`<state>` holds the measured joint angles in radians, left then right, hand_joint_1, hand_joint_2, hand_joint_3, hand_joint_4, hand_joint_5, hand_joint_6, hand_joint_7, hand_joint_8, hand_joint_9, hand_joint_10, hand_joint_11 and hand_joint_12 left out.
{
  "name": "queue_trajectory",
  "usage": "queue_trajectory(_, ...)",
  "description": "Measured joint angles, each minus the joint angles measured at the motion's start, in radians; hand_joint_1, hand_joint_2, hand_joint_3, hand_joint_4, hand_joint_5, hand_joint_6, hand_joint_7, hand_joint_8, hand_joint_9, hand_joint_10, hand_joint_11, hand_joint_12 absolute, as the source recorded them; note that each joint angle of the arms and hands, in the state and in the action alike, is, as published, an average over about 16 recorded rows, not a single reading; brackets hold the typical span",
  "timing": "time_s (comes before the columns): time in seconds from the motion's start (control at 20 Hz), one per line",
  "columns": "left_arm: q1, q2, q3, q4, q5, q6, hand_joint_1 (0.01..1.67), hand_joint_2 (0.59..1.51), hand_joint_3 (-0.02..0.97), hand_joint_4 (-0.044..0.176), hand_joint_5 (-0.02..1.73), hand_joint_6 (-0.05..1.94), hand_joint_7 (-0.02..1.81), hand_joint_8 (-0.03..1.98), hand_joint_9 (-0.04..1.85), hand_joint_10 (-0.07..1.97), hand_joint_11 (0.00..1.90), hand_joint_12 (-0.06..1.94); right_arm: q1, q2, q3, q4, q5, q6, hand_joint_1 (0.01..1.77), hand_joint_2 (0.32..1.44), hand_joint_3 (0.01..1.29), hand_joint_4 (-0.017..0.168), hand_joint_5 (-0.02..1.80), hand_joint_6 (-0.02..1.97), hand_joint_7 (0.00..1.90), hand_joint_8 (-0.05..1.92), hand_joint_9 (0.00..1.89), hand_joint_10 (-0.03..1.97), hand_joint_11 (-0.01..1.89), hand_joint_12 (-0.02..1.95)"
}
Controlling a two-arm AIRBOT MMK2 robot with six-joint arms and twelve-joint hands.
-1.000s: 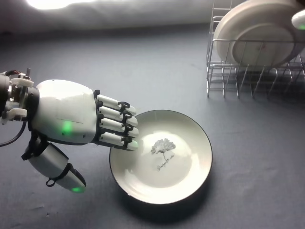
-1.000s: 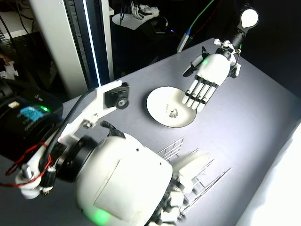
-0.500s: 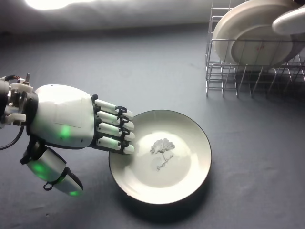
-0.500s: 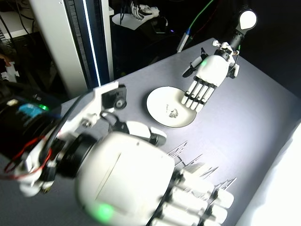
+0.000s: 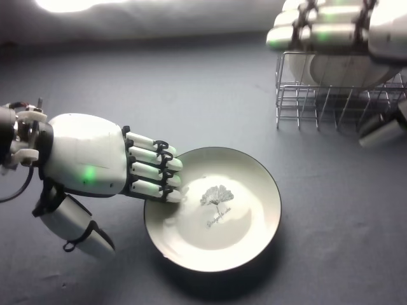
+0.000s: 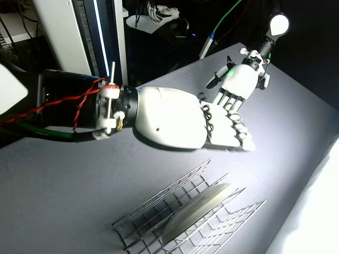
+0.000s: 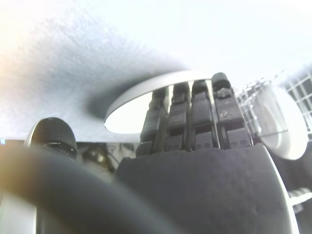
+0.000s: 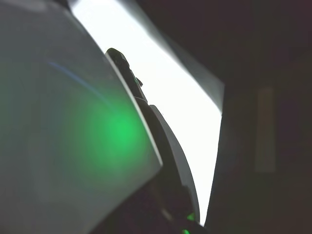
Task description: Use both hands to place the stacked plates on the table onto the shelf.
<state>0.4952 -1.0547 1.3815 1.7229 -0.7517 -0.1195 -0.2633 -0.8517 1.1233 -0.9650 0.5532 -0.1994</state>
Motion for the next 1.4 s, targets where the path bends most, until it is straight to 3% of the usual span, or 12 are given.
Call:
queue_trajectory(0.35,0.051,-0.018,0.028,-0.039,-0.013,-0.103,0.02,1.161,0.014,-0.006,0.05,-0.02,0.05,0.00,-0.01,-0.03,0.02,0.01,-0.053,-0.001,-0.075,-0.179,0.065,-0.014,0.77,0.81,0.01,0.004,0.02,0.02,0.02,0.02,0.01,0.00,0.02,0.00)
queue_trajectory(0.8,0.108,-0.031,0.049,-0.087,-0.031,-0.249,0.02,1.167,0.015,-0.009,0.04,-0.03,0.03,-0.01,-0.02,-0.05,0.03,0.01,-0.128,-0.036,-0.128,-0.221,0.044,-0.018,0.75,0.81,0.02,0.003,0.02,0.02,0.01,0.02,0.01,0.00,0.02,0.00)
queue_trajectory(1.1,0.126,-0.036,0.054,-0.106,-0.038,-0.301,0.02,1.171,0.015,-0.010,0.04,-0.04,0.02,-0.01,-0.02,-0.05,0.02,-0.01,-0.154,-0.115,-0.091,-0.228,-0.002,-0.023,0.77,0.82,0.02,0.003,0.02,0.02,0.01,0.02,0.02,0.00,0.02,0.00)
queue_trajectory(1.4,0.132,-0.039,0.058,-0.113,-0.043,-0.323,0.02,1.174,0.016,-0.010,0.04,-0.04,0.02,-0.01,-0.02,-0.05,0.02,-0.03,-0.163,-0.219,-0.026,-0.224,-0.049,-0.031,0.81,0.86,0.01,0.004,0.02,0.02,0.01,0.02,0.02,0.00,0.02,0.00)
